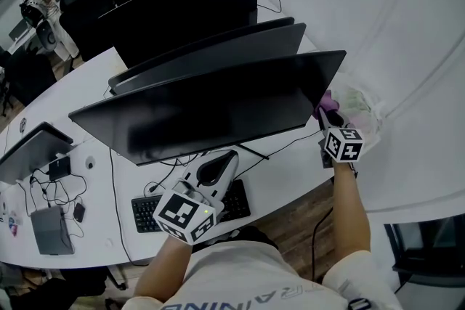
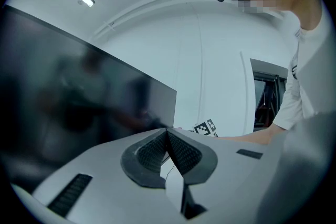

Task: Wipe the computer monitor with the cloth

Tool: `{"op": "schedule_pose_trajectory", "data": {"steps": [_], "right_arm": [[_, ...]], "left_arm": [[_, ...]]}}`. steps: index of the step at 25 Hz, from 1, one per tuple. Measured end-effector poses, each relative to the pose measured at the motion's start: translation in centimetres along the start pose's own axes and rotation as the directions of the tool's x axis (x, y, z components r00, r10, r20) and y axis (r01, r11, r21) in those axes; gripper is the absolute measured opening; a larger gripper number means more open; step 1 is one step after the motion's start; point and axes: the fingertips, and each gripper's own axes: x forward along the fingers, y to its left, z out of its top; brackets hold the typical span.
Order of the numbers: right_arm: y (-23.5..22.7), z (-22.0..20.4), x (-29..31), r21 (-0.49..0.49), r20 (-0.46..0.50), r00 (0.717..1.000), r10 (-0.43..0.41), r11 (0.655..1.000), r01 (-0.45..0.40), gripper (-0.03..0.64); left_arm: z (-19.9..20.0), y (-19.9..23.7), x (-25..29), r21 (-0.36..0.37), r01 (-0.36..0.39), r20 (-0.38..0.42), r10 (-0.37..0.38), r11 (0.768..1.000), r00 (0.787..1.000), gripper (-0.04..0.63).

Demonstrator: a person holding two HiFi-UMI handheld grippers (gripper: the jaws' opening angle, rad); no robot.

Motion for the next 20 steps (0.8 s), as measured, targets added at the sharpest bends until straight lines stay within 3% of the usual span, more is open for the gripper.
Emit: {"op": "schedule_pose_trajectory", "data": {"steps": [20], "right_arm": [[-0.9,-10.5,2.9,0.031,-0.205,0.979,-0.011,0.999,0.017,0.063]], "left_arm": [[0.0,1.0,-2.2,0.007,-0.046,0.003,0.046,0.999,0.999,0.009]]}}
